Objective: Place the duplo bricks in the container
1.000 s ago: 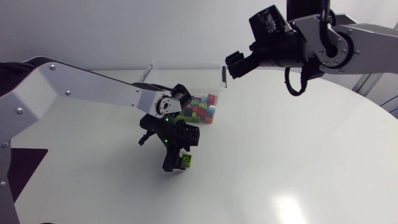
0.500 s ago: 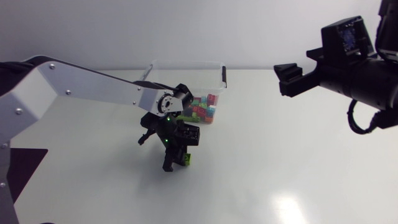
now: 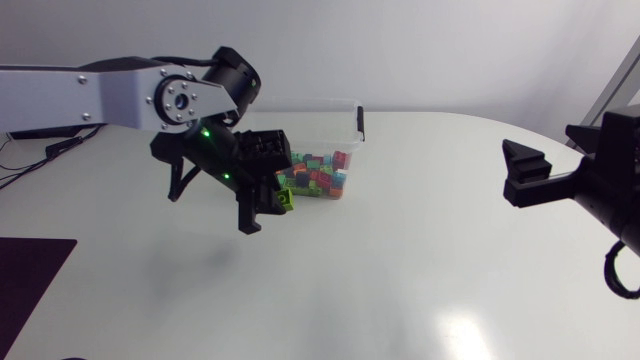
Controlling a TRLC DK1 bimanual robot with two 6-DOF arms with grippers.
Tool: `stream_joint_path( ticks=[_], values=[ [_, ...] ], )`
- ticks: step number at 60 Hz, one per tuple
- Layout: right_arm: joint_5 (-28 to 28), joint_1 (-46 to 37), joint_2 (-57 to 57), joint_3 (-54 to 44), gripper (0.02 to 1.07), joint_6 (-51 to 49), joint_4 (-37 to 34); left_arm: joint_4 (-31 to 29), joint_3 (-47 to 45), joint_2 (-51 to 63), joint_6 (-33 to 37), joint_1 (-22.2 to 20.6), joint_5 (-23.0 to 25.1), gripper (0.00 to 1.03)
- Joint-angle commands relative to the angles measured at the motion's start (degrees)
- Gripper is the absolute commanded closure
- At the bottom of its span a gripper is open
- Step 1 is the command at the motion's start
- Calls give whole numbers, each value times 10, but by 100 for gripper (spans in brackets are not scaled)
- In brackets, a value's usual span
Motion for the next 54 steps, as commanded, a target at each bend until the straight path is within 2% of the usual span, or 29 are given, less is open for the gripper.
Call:
stream_joint_path(
  ticks=[1,13,22,38,54],
  values=[
    [11,-9,-32,-36,6,9,7,-1,-14,-30,-34,13,7,80],
    [15,-35,-97,-83,6,-4,9,66,6,-75,-149,72,32,77],
    [15,-35,-145,-119,6,6,20,117,4,-91,-197,97,33,75],
    [15,-35,-220,-196,6,12,70,221,20,-80,-278,119,33,74],
    [15,-58,-281,-283,6,-9,129,292,112,15,-356,122,34,74]
  ],
)
